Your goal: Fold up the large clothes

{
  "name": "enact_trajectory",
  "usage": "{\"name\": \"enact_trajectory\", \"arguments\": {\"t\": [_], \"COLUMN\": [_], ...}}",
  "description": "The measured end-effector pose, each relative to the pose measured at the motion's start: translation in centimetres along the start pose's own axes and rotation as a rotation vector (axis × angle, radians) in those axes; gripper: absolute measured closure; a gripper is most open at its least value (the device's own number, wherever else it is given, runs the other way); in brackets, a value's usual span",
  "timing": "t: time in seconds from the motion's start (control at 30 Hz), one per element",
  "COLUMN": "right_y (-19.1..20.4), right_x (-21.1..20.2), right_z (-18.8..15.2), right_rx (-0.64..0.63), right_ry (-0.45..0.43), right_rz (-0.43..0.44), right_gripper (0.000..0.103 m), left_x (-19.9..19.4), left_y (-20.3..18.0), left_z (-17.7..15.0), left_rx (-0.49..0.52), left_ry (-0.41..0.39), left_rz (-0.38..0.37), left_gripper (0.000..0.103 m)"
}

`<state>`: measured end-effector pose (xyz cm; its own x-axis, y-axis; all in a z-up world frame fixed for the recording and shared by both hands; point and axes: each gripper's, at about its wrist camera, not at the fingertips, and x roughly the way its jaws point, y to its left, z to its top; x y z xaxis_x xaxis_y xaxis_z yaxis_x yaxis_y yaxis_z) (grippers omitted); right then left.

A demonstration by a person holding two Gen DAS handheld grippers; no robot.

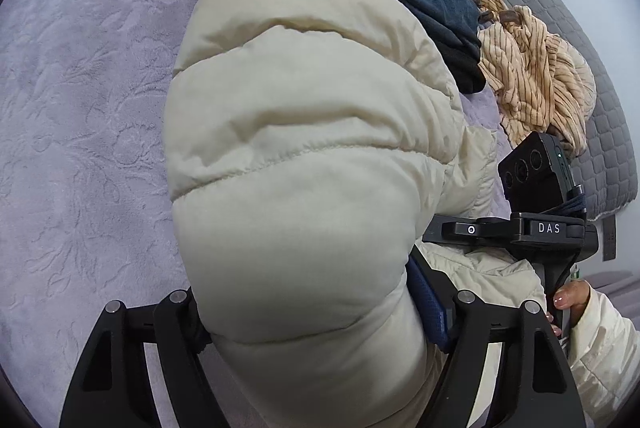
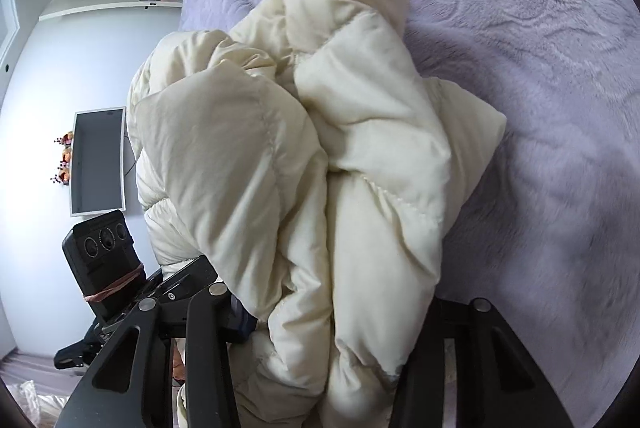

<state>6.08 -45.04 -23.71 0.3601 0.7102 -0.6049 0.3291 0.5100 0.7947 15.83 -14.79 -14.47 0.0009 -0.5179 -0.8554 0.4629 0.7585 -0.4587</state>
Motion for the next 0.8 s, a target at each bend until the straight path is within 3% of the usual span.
{"name": "enact_trajectory", "arguments": {"t": [0.33,0.57,0.8], "right_y": [4.9,7.1,7.5], "right_x": [1.3,5.4,10.7], "right_z": [-4.3,-5.6,-6.2], "right_rx": [-0.014,-0.002,0.026], "right_ry": [0.012,0.061,0.121], "right_rz": [0.036,0.052,0.041], "right_gripper": [0.056,0.056,0.056], "left_x": [-7.0,-10.4,-10.8], "left_y": [1.1,6.0,10.8], "left_z": [-3.6,-8.3,-12.5], "left_rx": [0.009,-0.044,-0.105], "left_ry": [-0.022,-0.005,0.036], "left_rz": [0.036,0.081,0.126], "left_gripper": [0.024,0.024,0.024]}}
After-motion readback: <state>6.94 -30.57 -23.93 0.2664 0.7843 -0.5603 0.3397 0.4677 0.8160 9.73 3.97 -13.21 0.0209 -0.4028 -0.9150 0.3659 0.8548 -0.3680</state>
